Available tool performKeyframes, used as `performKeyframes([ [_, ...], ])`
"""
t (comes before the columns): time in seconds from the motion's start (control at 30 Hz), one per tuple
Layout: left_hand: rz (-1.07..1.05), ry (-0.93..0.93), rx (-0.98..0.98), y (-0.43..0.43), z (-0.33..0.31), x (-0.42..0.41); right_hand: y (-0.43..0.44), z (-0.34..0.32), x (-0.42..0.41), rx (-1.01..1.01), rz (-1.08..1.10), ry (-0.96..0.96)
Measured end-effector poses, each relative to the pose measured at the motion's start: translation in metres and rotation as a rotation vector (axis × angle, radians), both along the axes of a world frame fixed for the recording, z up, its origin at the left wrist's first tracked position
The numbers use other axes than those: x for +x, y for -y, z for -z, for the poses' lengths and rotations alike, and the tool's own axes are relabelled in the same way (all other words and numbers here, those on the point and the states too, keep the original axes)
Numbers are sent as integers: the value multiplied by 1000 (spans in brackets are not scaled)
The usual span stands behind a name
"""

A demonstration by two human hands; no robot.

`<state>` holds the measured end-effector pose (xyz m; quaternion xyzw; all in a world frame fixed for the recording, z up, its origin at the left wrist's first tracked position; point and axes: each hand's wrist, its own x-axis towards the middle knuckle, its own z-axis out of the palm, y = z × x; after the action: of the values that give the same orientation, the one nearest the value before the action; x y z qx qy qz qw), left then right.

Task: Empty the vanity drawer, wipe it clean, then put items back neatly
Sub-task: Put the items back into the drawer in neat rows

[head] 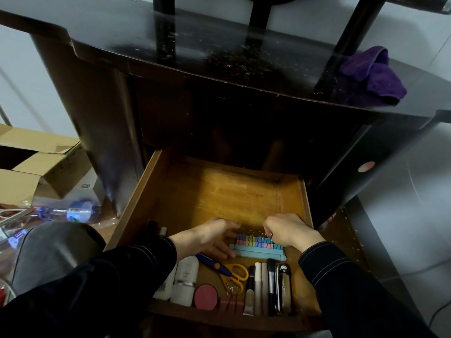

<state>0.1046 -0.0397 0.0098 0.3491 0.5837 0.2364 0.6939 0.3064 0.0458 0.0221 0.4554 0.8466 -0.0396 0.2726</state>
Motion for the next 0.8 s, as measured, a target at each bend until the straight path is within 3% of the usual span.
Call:
performKeyframes([
  [0.4,-18,8,-1,-2,4,-2,5,-6,-2,27,-4,-35],
  [0.63,-112,-40,42,-8,7,-8,7,-7,4,178,80,-316],
  [0.8,-81,-177,197,-11,-5,-11,26,-7,14,165,143,-488],
])
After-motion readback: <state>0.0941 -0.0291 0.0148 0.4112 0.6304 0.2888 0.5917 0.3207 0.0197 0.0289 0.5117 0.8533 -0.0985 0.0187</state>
